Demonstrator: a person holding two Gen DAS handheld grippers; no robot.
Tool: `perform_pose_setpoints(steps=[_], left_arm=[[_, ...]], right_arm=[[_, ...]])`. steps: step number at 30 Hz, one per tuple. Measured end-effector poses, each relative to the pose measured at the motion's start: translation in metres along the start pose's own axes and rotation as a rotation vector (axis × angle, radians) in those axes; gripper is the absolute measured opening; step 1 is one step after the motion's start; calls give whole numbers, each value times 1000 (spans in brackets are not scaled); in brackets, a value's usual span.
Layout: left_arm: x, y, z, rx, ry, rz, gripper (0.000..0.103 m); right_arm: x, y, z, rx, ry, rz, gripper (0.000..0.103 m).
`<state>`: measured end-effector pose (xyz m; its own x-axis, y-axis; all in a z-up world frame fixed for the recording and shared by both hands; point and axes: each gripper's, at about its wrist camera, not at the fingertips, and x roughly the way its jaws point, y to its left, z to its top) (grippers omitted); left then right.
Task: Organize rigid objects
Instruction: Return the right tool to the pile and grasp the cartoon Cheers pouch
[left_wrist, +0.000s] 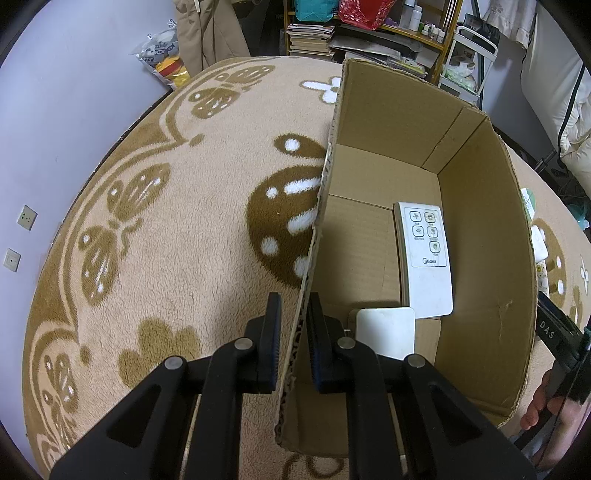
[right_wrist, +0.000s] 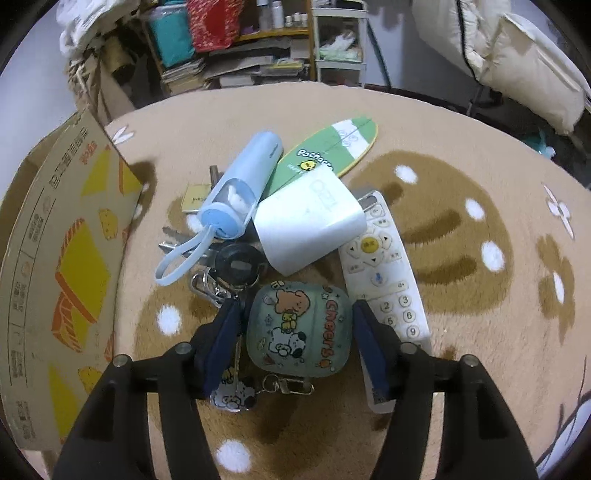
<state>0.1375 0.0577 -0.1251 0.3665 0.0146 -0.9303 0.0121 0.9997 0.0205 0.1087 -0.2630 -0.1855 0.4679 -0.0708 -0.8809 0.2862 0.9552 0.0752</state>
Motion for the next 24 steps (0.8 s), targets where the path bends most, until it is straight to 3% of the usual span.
perform_pose_setpoints(steps=[4, 5, 7, 8, 14, 19, 24], left_arm=[[0, 0, 0, 1, 0, 0, 13], [0, 0, 0, 0, 0, 1, 13], [0, 0, 0, 0, 0, 0, 13], [0, 0, 0, 0, 1, 1, 13], [0, 0, 0, 0, 1, 0, 13], [0, 0, -1, 1, 1, 1, 13], [0, 0, -1, 1, 1, 0, 13]], right_arm=[[-5, 2, -1, -4, -11, -7, 62], [-7, 1, -2, 8, -18, -5, 37], [-20, -5, 0, 43, -62, -14, 13], [-24, -9, 3, 64, -62, 2, 9], [-14, -32, 4, 171, 9, 108, 14], [-11, -31, 5, 187, 27, 188, 47], [-2, -17, 5, 137, 43, 151, 57]])
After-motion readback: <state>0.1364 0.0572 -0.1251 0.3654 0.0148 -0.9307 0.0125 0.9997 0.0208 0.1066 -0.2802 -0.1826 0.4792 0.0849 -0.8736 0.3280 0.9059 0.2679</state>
